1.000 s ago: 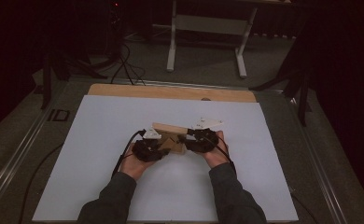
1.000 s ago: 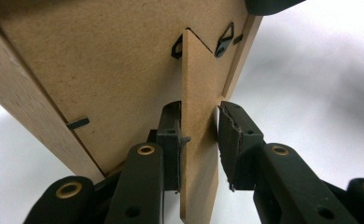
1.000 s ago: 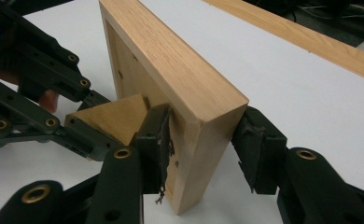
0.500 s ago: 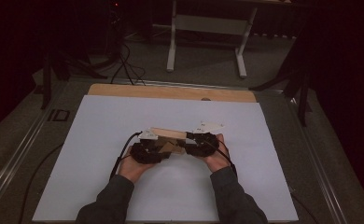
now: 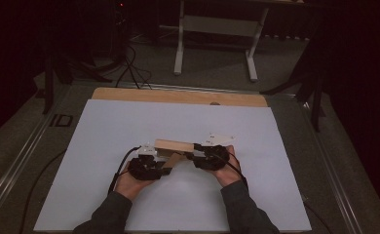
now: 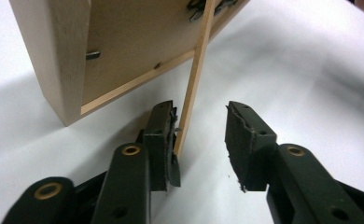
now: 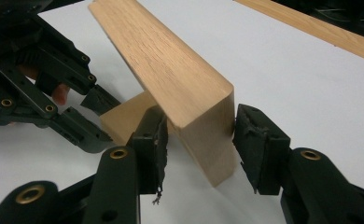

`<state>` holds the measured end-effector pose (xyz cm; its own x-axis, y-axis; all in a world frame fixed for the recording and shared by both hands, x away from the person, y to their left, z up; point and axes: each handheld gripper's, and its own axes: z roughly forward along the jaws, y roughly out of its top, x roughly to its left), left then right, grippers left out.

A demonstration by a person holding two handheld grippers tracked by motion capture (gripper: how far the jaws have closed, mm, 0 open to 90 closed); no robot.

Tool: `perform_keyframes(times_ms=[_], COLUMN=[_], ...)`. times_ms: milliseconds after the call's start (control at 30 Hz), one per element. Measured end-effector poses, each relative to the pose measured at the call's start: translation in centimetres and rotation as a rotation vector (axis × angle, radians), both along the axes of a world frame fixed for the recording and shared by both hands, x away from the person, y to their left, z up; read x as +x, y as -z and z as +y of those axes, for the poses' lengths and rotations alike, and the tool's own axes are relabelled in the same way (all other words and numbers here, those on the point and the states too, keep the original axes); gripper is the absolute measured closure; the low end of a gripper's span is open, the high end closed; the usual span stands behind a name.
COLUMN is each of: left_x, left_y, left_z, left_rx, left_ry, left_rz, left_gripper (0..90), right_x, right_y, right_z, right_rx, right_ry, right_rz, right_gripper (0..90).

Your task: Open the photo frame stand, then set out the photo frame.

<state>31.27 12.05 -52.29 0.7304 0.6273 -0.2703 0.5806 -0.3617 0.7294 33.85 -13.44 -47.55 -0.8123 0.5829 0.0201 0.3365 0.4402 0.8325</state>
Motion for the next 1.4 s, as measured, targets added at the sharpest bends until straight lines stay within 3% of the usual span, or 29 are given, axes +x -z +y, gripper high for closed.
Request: perform_keyframes(times_ms=[267,367,733,933,1033,1400], left_x=[-0.8,-0.9,-1.9,-2.4,-2.6,-2.8], left_y=[0.2,0.2,-1.2,-1.7,-2.0,-2.4], left_z=[-0.4,-0.4,1.0,1.1,1.1,1.1], left_rx=[0.075,0.071,0.043,0.057,0.062,0.06], left_ry=[0.021,0.016,-0.036,-0.034,-0.026,-0.021], left_rz=[-0.032,-0.035,-0.095,-0.127,-0.143,-0.158], left_gripper=[66.4,66.4,64.9,63.8,63.2,64.9], right_x=[-1.3,-1.5,-2.2,-2.4,-2.4,-2.5], right_y=[0.5,0.7,0.7,0.5,0.2,-1.3], right_z=[-0.3,-0.3,-0.7,-0.9,-1.1,-2.5], right_rx=[0.002,-0.027,-0.026,-0.026,-0.003,0.063], right_ry=[-0.004,-0.006,-0.012,-0.028,-0.052,-0.065], right_rz=[-0.017,-0.024,-0.039,-0.035,-0.017,-0.038], right_gripper=[53.7,52.5,51.5,51.6,52.1,49.2])
